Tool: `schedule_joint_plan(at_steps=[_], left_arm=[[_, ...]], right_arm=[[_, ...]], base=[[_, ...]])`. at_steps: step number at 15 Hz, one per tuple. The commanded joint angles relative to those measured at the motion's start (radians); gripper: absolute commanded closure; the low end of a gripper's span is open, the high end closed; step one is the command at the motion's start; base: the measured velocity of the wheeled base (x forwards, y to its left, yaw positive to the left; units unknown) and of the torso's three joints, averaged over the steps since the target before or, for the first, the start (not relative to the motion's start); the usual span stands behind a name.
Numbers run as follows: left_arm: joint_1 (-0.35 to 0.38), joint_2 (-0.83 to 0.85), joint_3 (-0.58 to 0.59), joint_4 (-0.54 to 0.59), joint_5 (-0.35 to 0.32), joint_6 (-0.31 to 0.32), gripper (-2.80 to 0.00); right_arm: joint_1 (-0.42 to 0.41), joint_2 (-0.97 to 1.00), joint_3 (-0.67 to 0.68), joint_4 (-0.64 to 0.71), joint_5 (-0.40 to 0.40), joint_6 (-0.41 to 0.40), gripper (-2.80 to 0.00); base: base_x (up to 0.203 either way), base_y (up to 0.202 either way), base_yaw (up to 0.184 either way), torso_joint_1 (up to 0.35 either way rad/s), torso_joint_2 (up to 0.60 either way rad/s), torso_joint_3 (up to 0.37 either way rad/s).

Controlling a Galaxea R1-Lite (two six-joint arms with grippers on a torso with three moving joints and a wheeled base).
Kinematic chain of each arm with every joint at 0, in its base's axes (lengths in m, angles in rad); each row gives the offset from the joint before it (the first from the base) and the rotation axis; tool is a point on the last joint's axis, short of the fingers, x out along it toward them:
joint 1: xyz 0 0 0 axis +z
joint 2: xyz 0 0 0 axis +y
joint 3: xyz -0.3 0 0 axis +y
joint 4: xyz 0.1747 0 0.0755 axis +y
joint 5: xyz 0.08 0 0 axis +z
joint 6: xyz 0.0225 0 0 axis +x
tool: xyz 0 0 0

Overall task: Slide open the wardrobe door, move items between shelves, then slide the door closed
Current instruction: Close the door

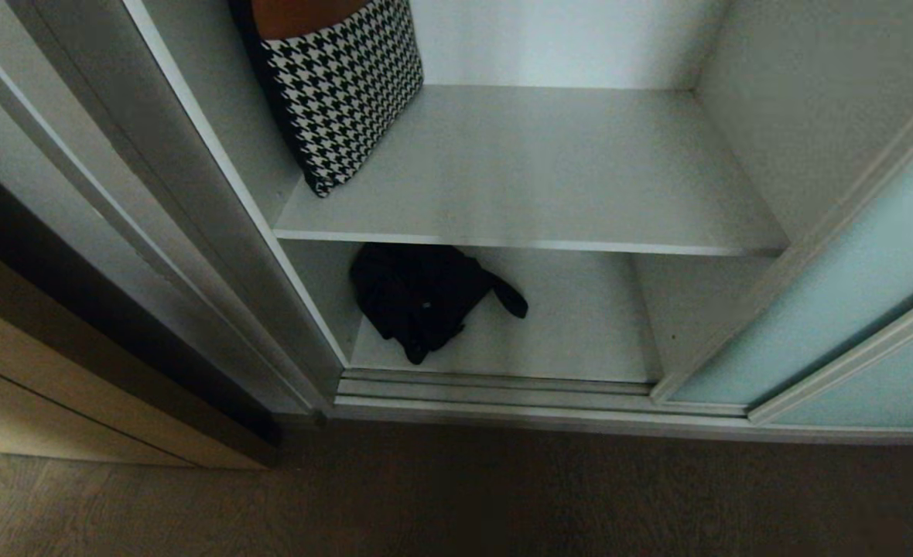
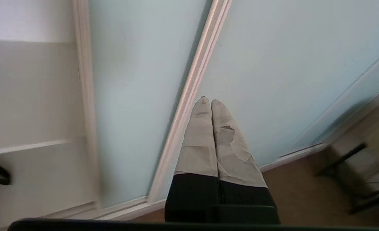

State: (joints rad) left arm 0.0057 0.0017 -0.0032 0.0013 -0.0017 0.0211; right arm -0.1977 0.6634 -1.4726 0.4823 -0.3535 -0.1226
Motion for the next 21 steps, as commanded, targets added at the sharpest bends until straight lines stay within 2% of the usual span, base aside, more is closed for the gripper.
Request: schedule_joint_plan(at_steps=[1, 2, 4, 5, 8, 11, 13, 15, 18, 19, 21], left_arm=[[0.000, 0.001, 0.000, 0.000, 0.000, 0.000, 0.00], [0.000, 0.001, 0.000, 0.000, 0.000, 0.000, 0.00], [0.000, 0.001, 0.000, 0.000, 0.000, 0.000, 0.00], [0.000, 0.001, 0.000, 0.000, 0.000, 0.000, 0.00], [0.000, 0.001, 0.000, 0.000, 0.000, 0.000, 0.00], [0.000, 0.001, 0.000, 0.000, 0.000, 0.000, 0.00], [0.000, 0.001, 0.000, 0.000, 0.000, 0.000, 0.00], [0.000, 0.001, 0.000, 0.000, 0.000, 0.000, 0.00], [0.000, 0.001, 0.000, 0.000, 0.000, 0.000, 0.00], [0.000, 0.001, 0.000, 0.000, 0.000, 0.000, 0.00], [0.000, 0.001, 0.000, 0.000, 0.000, 0.000, 0.00]], right_arm=[[-0.139, 0.016, 0.001, -0.001, 0.147, -0.010, 0.00], [-0.192, 0.022, 0.003, -0.004, 0.225, -0.016, 0.00], [-0.334, 0.028, 0.007, -0.007, 0.445, -0.037, 0.00], [-0.390, 0.029, 0.008, -0.012, 0.513, -0.053, 0.00], [-0.492, 0.050, 0.013, -0.064, 0.611, -0.086, 0.00], [-0.704, 0.104, 0.016, -0.160, 0.676, -0.080, 0.00], [-0.706, 0.137, -0.001, -0.172, 0.673, -0.071, 0.00], [-0.567, 0.138, -0.008, -0.151, 0.609, -0.053, 0.00], [-0.268, 0.171, -0.083, -0.122, 0.238, -0.012, 0.00], [-0.183, 0.180, -0.108, -0.119, 0.092, 0.000, 0.00], [-0.018, 0.196, -0.163, -0.114, -0.142, 0.015, 0.00]], base=[[0.000, 0.000, 0.000, 0.000, 0.00, 0.000], [0.000, 0.000, 0.000, 0.000, 0.00, 0.000], [0.000, 0.000, 0.000, 0.000, 0.00, 0.000], [0.000, 0.000, 0.000, 0.000, 0.00, 0.000], [0.000, 0.000, 0.000, 0.000, 0.00, 0.000], [0.000, 0.000, 0.000, 0.000, 0.00, 0.000], [0.000, 0.000, 0.000, 0.000, 0.00, 0.000], [0.000, 0.000, 0.000, 0.000, 0.00, 0.000], [0.000, 0.000, 0.000, 0.000, 0.00, 0.000], [0.000, 0.000, 0.000, 0.000, 0.00, 0.000], [0.000, 0.000, 0.000, 0.000, 0.00, 0.000]])
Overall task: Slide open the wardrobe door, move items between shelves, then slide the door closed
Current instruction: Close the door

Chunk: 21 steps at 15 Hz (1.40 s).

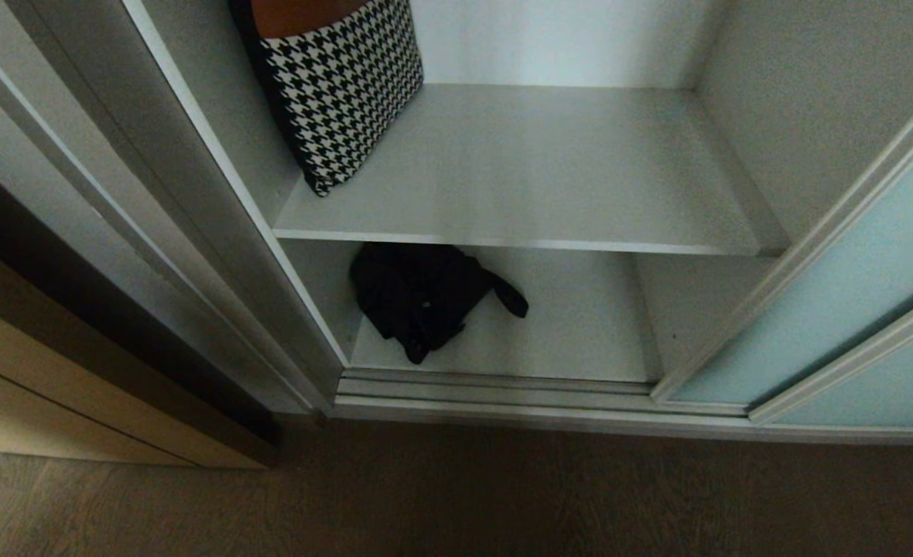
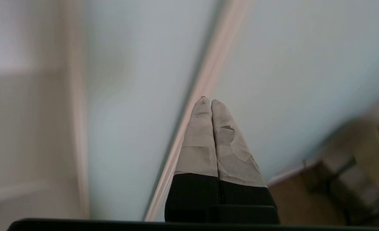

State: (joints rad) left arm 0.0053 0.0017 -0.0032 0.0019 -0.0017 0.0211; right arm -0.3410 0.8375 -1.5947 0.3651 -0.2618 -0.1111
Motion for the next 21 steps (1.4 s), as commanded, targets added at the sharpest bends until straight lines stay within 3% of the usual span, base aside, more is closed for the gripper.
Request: schedule_joint_plan(at_steps=[1, 3, 5, 7, 12, 16, 18, 21], left_arm=[[0.001, 0.001, 0.000, 0.000, 0.000, 0.000, 0.00], [0.001, 0.001, 0.000, 0.000, 0.000, 0.000, 0.00], [0.001, 0.001, 0.000, 0.000, 0.000, 0.000, 0.00], [0.001, 0.001, 0.000, 0.000, 0.000, 0.000, 0.00], [0.001, 0.001, 0.000, 0.000, 0.000, 0.000, 0.00], [0.001, 0.001, 0.000, 0.000, 0.000, 0.000, 0.00], [0.001, 0.001, 0.000, 0.000, 0.000, 0.000, 0.00], [0.001, 0.001, 0.000, 0.000, 0.000, 0.000, 0.00]], right_arm=[[0.191, 0.029, -0.069, 0.004, -0.327, 0.007, 0.00], [0.303, 0.028, -0.113, 0.007, -0.429, 0.006, 0.00], [0.368, 0.018, -0.126, 0.014, -0.461, 0.004, 0.00], [0.364, 0.019, -0.129, 0.026, -0.457, 0.000, 0.00], [0.278, 0.025, -0.163, 0.067, -0.165, -0.003, 0.00], [0.169, 0.036, -0.190, 0.071, 0.121, 0.002, 0.00], [0.102, 0.051, -0.189, 0.062, 0.223, 0.016, 0.00], [-0.023, 0.094, -0.183, -0.001, 0.302, 0.062, 0.00]], base=[[0.000, 0.000, 0.000, 0.000, 0.00, 0.000], [0.000, 0.000, 0.000, 0.000, 0.00, 0.000], [0.000, 0.000, 0.000, 0.000, 0.00, 0.000], [0.000, 0.000, 0.000, 0.000, 0.00, 0.000], [0.000, 0.000, 0.000, 0.000, 0.00, 0.000], [0.000, 0.000, 0.000, 0.000, 0.00, 0.000], [0.000, 0.000, 0.000, 0.000, 0.00, 0.000], [0.000, 0.000, 0.000, 0.000, 0.00, 0.000]])
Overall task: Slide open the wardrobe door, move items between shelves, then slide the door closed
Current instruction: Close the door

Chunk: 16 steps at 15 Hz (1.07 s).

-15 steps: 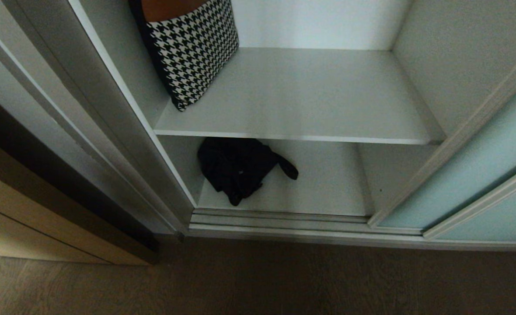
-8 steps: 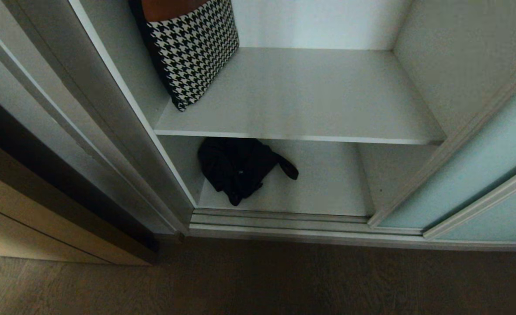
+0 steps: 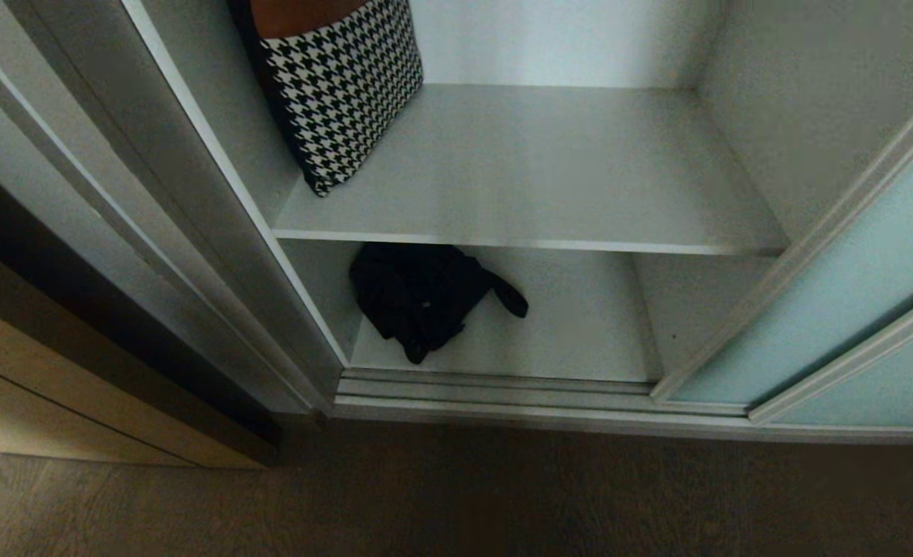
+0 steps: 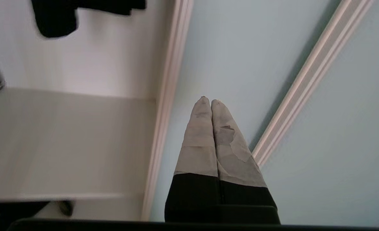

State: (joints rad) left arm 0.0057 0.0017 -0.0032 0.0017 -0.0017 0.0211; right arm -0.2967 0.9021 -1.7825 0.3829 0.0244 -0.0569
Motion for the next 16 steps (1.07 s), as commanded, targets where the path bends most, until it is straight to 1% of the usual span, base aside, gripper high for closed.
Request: schedule_joint_plan(at_steps=[1, 2, 3, 4, 5, 7, 8, 9, 10, 12, 13, 14, 15, 16], left_arm=[[0.000, 0.001, 0.000, 0.000, 0.000, 0.000, 0.00], [0.000, 0.001, 0.000, 0.000, 0.000, 0.000, 0.00], [0.000, 0.001, 0.000, 0.000, 0.000, 0.000, 0.00], [0.000, 0.001, 0.000, 0.000, 0.000, 0.000, 0.00], [0.000, 0.001, 0.000, 0.000, 0.000, 0.000, 0.00], [0.000, 0.001, 0.000, 0.000, 0.000, 0.000, 0.00], [0.000, 0.001, 0.000, 0.000, 0.000, 0.000, 0.00], [0.000, 0.001, 0.000, 0.000, 0.000, 0.000, 0.00], [0.000, 0.001, 0.000, 0.000, 0.000, 0.000, 0.00], [0.000, 0.001, 0.000, 0.000, 0.000, 0.000, 0.00], [0.000, 0.001, 0.000, 0.000, 0.000, 0.000, 0.00], [0.000, 0.001, 0.000, 0.000, 0.000, 0.000, 0.00], [0.000, 0.001, 0.000, 0.000, 0.000, 0.000, 0.00], [0.000, 0.001, 0.000, 0.000, 0.000, 0.000, 0.00]], right_arm=[[-0.118, 0.040, 0.015, -0.041, 0.021, 0.015, 0.00], [-0.174, 0.045, 0.038, -0.053, 0.012, 0.020, 0.00], [-0.197, 0.042, 0.077, -0.055, -0.030, 0.021, 0.00], [-0.200, 0.039, 0.097, -0.043, -0.099, 0.021, 0.00], [-0.201, 0.033, 0.102, -0.003, -0.141, 0.019, 0.00], [-0.198, 0.008, 0.097, 0.110, -0.165, 0.019, 0.00], [-0.195, -0.001, 0.095, 0.146, -0.171, 0.022, 0.00], [-0.193, -0.011, 0.093, 0.157, -0.201, 0.028, 0.00], [-0.193, -0.013, 0.088, 0.156, -0.268, 0.049, 0.00], [-0.193, 0.004, 0.074, 0.159, -0.432, 0.105, 0.00], [-0.196, 0.020, 0.084, 0.174, -0.483, 0.143, 0.00], [-0.211, 0.033, 0.103, 0.198, -0.509, 0.178, 0.00], [-0.242, 0.047, 0.110, 0.204, -0.519, 0.193, 0.00], [-0.292, 0.065, 0.113, 0.205, -0.521, 0.211, 0.00]], base=[[0.000, 0.000, 0.000, 0.000, 0.00, 0.000], [0.000, 0.000, 0.000, 0.000, 0.00, 0.000], [0.000, 0.000, 0.000, 0.000, 0.00, 0.000], [0.000, 0.000, 0.000, 0.000, 0.00, 0.000], [0.000, 0.000, 0.000, 0.000, 0.00, 0.000], [0.000, 0.000, 0.000, 0.000, 0.00, 0.000], [0.000, 0.000, 0.000, 0.000, 0.00, 0.000], [0.000, 0.000, 0.000, 0.000, 0.00, 0.000], [0.000, 0.000, 0.000, 0.000, 0.00, 0.000], [0.000, 0.000, 0.000, 0.000, 0.00, 0.000], [0.000, 0.000, 0.000, 0.000, 0.00, 0.000], [0.000, 0.000, 0.000, 0.000, 0.00, 0.000], [0.000, 0.000, 0.000, 0.000, 0.00, 0.000], [0.000, 0.000, 0.000, 0.000, 0.00, 0.000]])
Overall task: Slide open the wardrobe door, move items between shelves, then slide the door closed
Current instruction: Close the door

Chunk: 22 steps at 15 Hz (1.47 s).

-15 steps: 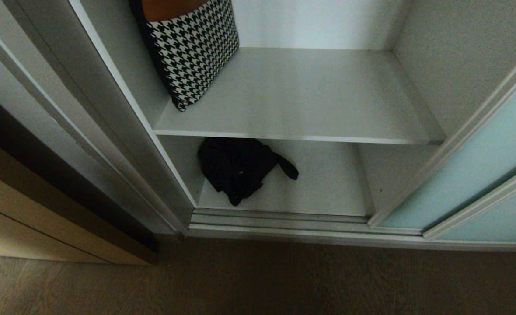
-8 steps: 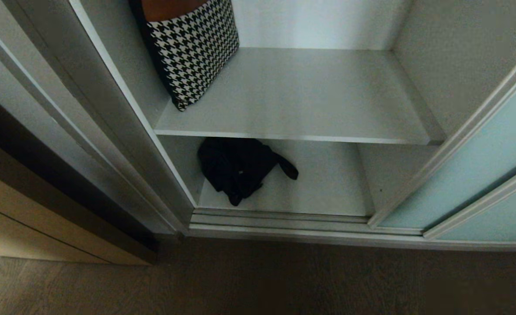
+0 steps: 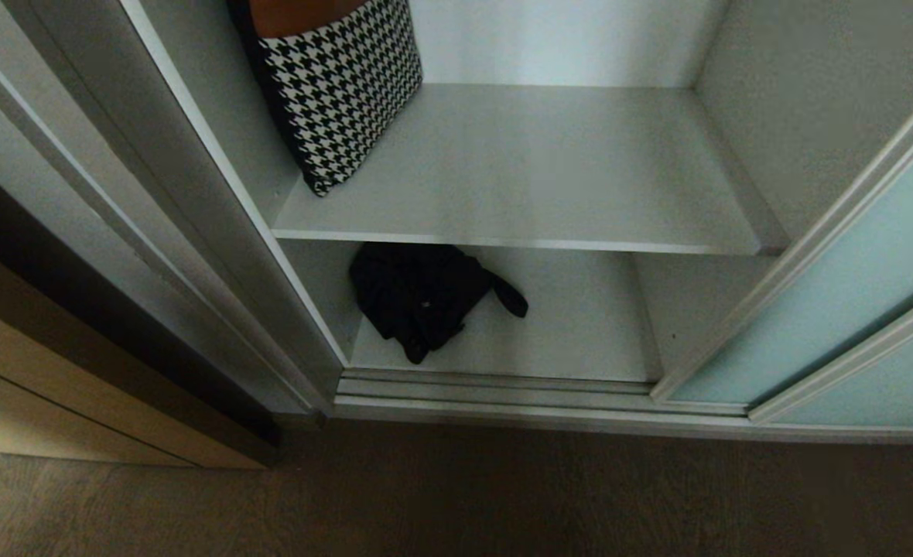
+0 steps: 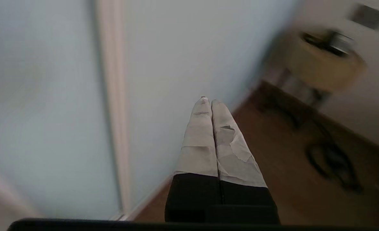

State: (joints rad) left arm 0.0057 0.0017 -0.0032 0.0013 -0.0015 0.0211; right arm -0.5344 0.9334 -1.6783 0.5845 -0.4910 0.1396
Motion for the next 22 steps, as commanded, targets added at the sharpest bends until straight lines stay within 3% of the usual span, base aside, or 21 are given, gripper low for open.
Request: schedule_joint_plan(at_steps=[1, 3, 7, 9, 11, 13, 18, 22], left_arm=[[0.000, 0.001, 0.000, 0.000, 0.000, 0.000, 0.00], [0.000, 0.001, 0.000, 0.000, 0.000, 0.000, 0.00], [0.000, 0.001, 0.000, 0.000, 0.000, 0.000, 0.00], [0.000, 0.001, 0.000, 0.000, 0.000, 0.000, 0.00], [0.000, 0.001, 0.000, 0.000, 0.000, 0.000, 0.00], [0.000, 0.001, 0.000, 0.000, 0.000, 0.000, 0.00], [0.000, 0.001, 0.000, 0.000, 0.000, 0.000, 0.00], [0.000, 0.001, 0.000, 0.000, 0.000, 0.000, 0.00]], right_arm=[[-0.113, 0.055, 0.011, 0.003, -0.003, 0.037, 0.00], [-0.242, 0.122, 0.018, -0.003, 0.001, 0.092, 0.00], [-0.399, 0.234, 0.023, -0.114, 0.012, 0.175, 0.00], [-0.501, 0.272, 0.040, -0.191, 0.079, 0.184, 0.00], [-0.581, 0.300, 0.116, -0.291, 0.230, 0.188, 0.00], [-0.619, 0.320, 0.158, -0.374, 0.430, 0.195, 0.00], [-0.677, 0.340, 0.162, -0.445, 0.909, 0.269, 0.00], [-0.679, 0.340, 0.181, -0.530, 1.102, 0.285, 0.00]], base=[[0.000, 0.000, 0.000, 0.000, 0.00, 0.000], [0.000, 0.000, 0.000, 0.000, 0.00, 0.000], [0.000, 0.000, 0.000, 0.000, 0.00, 0.000], [0.000, 0.000, 0.000, 0.000, 0.00, 0.000], [0.000, 0.000, 0.000, 0.000, 0.00, 0.000], [0.000, 0.000, 0.000, 0.000, 0.00, 0.000], [0.000, 0.000, 0.000, 0.000, 0.00, 0.000], [0.000, 0.000, 0.000, 0.000, 0.00, 0.000]])
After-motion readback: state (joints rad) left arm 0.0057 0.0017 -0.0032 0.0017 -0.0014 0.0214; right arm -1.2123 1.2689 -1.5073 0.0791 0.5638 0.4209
